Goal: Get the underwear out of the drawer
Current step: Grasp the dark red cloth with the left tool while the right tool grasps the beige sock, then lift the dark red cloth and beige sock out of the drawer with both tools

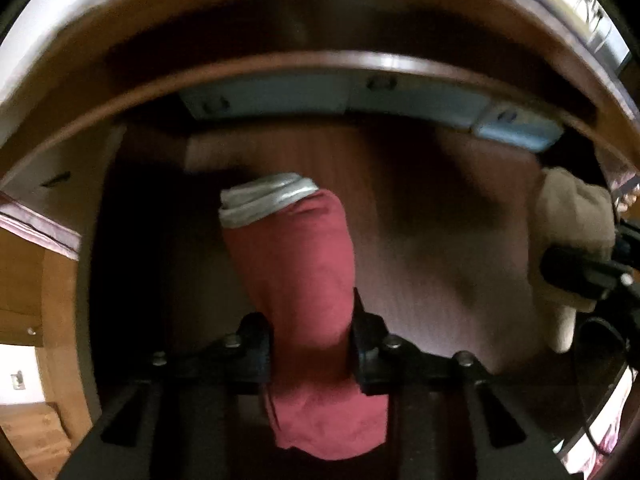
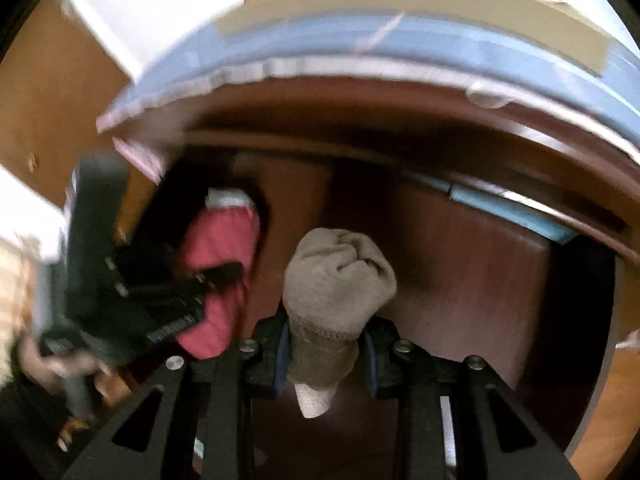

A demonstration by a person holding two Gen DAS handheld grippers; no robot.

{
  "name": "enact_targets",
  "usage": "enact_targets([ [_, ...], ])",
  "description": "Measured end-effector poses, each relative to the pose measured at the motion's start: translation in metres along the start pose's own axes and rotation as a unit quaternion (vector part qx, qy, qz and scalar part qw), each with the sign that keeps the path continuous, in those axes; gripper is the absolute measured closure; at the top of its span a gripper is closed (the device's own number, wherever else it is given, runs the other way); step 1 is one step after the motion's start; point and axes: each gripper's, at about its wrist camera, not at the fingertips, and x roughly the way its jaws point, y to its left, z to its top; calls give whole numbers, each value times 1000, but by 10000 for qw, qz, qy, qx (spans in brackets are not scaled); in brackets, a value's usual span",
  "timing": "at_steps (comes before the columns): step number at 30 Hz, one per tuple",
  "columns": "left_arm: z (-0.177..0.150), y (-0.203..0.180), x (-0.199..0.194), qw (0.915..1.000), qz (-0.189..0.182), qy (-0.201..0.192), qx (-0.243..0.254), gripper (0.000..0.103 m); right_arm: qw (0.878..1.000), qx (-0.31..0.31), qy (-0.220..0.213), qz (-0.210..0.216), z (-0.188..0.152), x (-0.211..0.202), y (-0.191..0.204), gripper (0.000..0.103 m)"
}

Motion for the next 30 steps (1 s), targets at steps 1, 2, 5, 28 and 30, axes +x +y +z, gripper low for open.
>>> enact_targets([
  [1, -2, -1, -5, 9998, -44, -158, -70, 77, 9997, 113, -222, 8, -2, -9, 0, 71],
  [2, -3, -1, -8, 9996, -86, -254, -131, 77, 9990, 195, -399, 17, 4, -14, -8, 71],
  [5, -10, -5, -19, 9981, -184, -524, -248, 78, 9949, 481, -874, 118, -16, -17, -9, 71],
  [28, -45, -11, -114, 9713, 405, -2319, 328, 78, 9583, 638, -2622, -942, -82, -65, 38, 71],
  [30, -45, -11, -117, 9685, 445, -2429, 311, 78, 9538, 599, -2755, -1036, -86, -72, 41, 71],
])
